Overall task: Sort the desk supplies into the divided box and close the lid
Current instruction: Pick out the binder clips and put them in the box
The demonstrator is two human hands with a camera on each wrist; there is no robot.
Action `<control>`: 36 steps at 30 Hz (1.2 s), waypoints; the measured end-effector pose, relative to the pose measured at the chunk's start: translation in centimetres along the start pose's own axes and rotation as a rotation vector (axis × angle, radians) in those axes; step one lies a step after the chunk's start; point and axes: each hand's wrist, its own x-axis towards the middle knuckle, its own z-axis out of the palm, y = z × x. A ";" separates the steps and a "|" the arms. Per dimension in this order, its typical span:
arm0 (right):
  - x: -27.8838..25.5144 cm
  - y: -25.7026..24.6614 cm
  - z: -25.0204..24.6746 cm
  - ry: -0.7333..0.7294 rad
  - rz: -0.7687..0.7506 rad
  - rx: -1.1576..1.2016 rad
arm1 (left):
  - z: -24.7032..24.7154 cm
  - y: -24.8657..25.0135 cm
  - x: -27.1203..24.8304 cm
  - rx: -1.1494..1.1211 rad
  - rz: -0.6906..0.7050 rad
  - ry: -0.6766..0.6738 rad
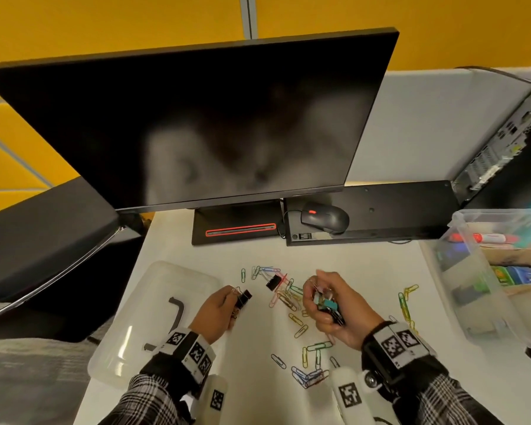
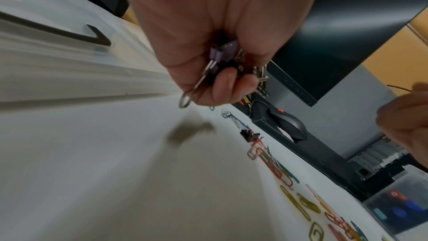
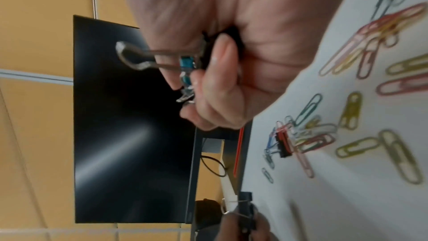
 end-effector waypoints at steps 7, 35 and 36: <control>4.9 -1.0 2.4 0.309 -0.042 -1.028 | 0.5 1.6 0.7 -0.020 -0.003 0.040; 7.8 -0.1 3.0 0.391 0.144 -1.767 | 2.8 4.5 -1.6 0.055 -0.055 -0.039; 7.3 -0.5 2.6 0.403 0.145 -1.702 | 3.1 4.9 -1.7 0.053 -0.051 -0.042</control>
